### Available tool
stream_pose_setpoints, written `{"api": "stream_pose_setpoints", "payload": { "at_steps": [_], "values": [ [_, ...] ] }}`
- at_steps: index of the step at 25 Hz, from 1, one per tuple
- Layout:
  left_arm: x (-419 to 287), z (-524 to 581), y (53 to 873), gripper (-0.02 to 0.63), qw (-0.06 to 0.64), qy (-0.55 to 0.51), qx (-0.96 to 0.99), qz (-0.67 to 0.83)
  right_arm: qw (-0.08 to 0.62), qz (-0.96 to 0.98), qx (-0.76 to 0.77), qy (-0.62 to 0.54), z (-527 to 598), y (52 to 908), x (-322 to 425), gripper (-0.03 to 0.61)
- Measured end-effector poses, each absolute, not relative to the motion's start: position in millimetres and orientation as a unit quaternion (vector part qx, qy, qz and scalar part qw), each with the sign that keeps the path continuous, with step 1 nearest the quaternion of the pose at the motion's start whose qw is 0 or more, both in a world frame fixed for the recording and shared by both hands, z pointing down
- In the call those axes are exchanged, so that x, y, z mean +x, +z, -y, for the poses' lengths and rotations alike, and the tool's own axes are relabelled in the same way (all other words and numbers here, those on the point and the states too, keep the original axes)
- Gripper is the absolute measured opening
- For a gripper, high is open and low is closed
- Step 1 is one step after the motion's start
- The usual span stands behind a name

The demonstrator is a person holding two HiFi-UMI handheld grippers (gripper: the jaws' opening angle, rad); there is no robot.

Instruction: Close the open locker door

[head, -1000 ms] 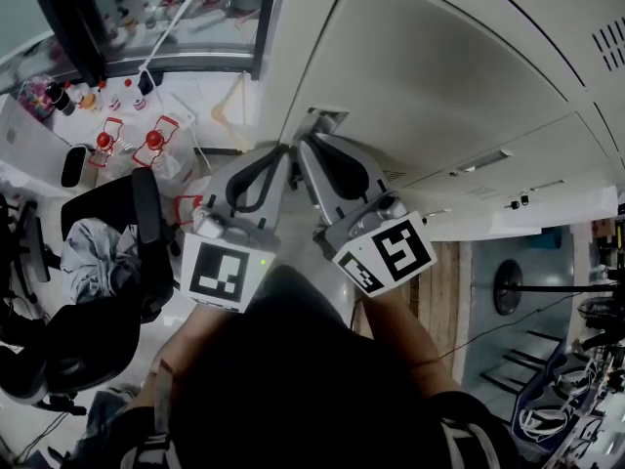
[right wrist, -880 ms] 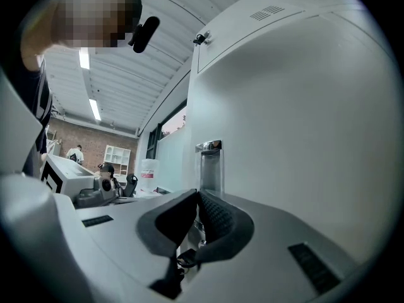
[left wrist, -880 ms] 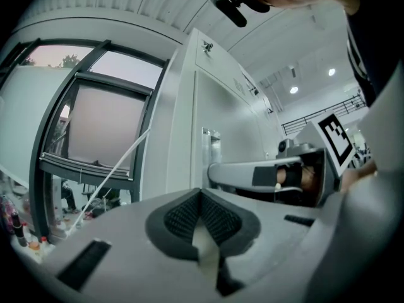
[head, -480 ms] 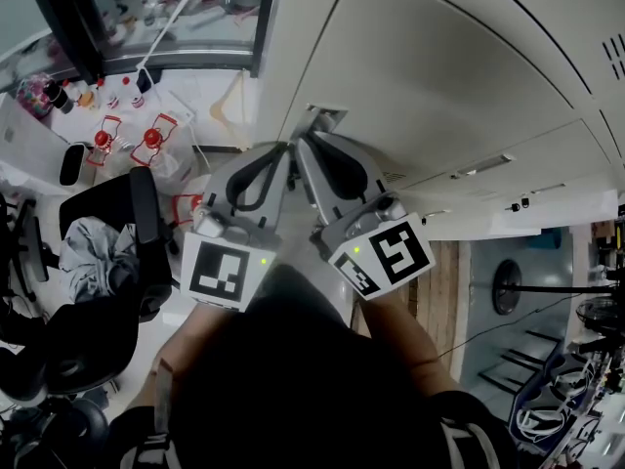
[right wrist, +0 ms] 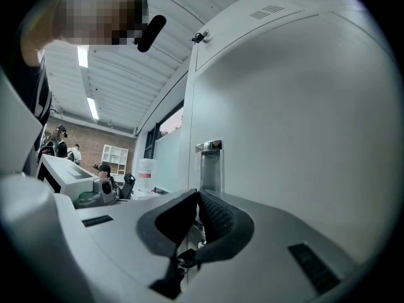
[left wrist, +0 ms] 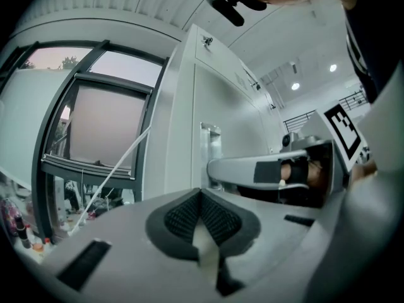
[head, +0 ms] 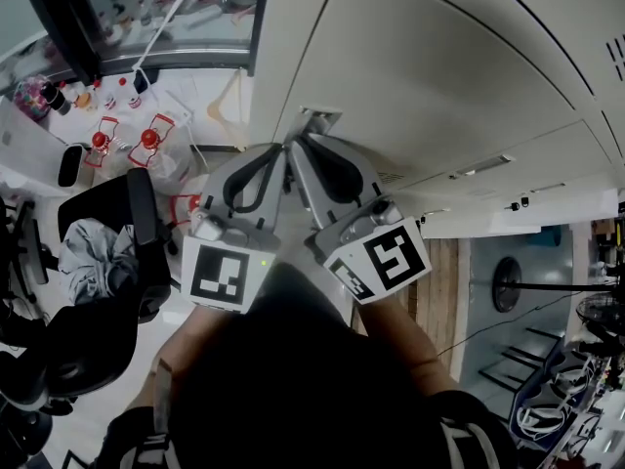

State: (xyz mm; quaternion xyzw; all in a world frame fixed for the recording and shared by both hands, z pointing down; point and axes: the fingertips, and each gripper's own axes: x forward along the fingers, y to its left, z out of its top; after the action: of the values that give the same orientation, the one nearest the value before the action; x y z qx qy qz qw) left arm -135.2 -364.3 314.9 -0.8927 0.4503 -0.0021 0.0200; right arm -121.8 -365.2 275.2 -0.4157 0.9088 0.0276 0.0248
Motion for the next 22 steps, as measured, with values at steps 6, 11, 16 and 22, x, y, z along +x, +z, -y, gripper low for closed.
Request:
{"api": "stream_pose_setpoints", "payload": {
  "at_steps": [6,11,16,22],
  "values": [
    [-134.9,364.8,315.3,0.002,0.01,-0.006,-0.889,-0.457,-0.021,-0.902,-0.426,0.066,361.9,277.6,-124.5,0.028],
    [-135.7,364.8,315.3,0.002,0.008,-0.009,-0.886,-0.463,-0.032,-0.888,-0.451,0.086,355.8,274.8,-118.0,0.029],
    [-135.3,365.8,316.0,0.0,0.003,-0.012,-0.885,-0.466,-0.026,-0.886,-0.457,0.081,344.5,272.5,-111.6,0.028],
    [-144.8,358.3,308.2,0.002,0.017,-0.007,-0.885,-0.465,-0.015,-0.875,-0.475,0.09,325.0,263.2,-103.4,0.017]
  ]
}}
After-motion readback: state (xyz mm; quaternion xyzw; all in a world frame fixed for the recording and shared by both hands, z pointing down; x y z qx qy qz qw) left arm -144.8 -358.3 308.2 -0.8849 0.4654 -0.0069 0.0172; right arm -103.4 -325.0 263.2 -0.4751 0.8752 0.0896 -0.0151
